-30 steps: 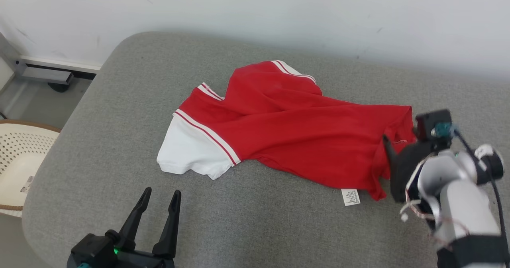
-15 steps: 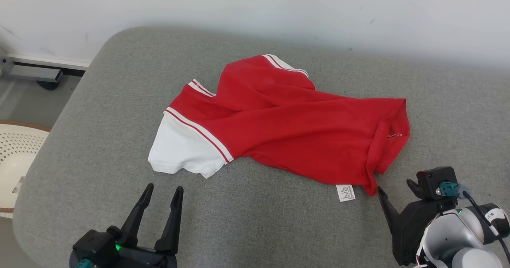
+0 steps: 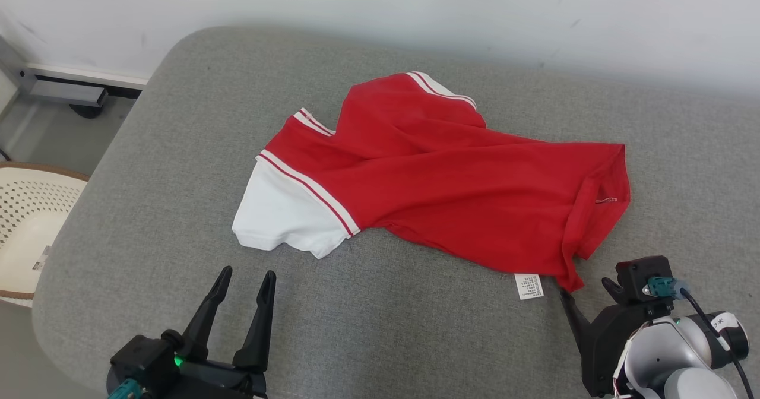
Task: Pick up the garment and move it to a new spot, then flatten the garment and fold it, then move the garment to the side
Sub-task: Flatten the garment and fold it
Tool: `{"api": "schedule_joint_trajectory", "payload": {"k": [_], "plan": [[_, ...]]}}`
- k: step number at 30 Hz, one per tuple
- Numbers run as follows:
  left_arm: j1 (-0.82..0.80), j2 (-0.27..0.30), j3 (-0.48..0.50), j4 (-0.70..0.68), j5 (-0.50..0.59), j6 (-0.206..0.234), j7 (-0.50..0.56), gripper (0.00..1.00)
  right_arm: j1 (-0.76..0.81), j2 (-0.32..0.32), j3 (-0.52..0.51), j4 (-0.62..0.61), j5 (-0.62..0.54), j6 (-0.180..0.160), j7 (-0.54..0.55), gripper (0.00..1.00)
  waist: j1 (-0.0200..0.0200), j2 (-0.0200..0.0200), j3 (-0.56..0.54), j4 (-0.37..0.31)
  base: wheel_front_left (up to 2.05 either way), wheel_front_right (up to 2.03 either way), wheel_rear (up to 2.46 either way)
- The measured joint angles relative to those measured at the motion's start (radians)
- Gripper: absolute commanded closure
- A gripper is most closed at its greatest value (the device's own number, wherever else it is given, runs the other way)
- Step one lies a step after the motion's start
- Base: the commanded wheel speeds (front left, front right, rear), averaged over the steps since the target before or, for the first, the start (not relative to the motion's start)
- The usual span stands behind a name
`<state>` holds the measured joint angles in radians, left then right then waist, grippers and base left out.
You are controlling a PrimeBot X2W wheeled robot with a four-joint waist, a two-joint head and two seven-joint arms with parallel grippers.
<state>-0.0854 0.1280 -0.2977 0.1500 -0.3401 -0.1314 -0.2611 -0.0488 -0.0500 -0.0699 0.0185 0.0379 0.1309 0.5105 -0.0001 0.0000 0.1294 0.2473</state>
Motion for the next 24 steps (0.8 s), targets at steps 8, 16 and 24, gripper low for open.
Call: {"api": "schedule_joint_trajectory", "payload": {"k": [8,16,24], "plan": [[0.0,-0.003,0.005,0.0,-0.001,0.0,0.0,0.0,-0.011,0.0,-0.02,0.038,-0.015,0.0,-0.01,0.22,0.0,0.0,0.001,0.005,0.0,0.0,0.0],[0.0,-0.003,0.007,-0.001,-0.001,0.0,-0.001,0.0,-0.042,0.0,-0.025,0.1,-0.013,0.0,-0.045,0.31,0.0,0.0,0.004,-0.001,0.0,0.0,0.0],[0.0,-0.002,0.002,0.001,-0.001,0.0,-0.001,0.0,-0.069,0.0,-0.004,0.162,0.01,0.0,-0.081,0.3,0.0001,0.0,-0.001,0.002,0.0,0.0,0.0]]}}
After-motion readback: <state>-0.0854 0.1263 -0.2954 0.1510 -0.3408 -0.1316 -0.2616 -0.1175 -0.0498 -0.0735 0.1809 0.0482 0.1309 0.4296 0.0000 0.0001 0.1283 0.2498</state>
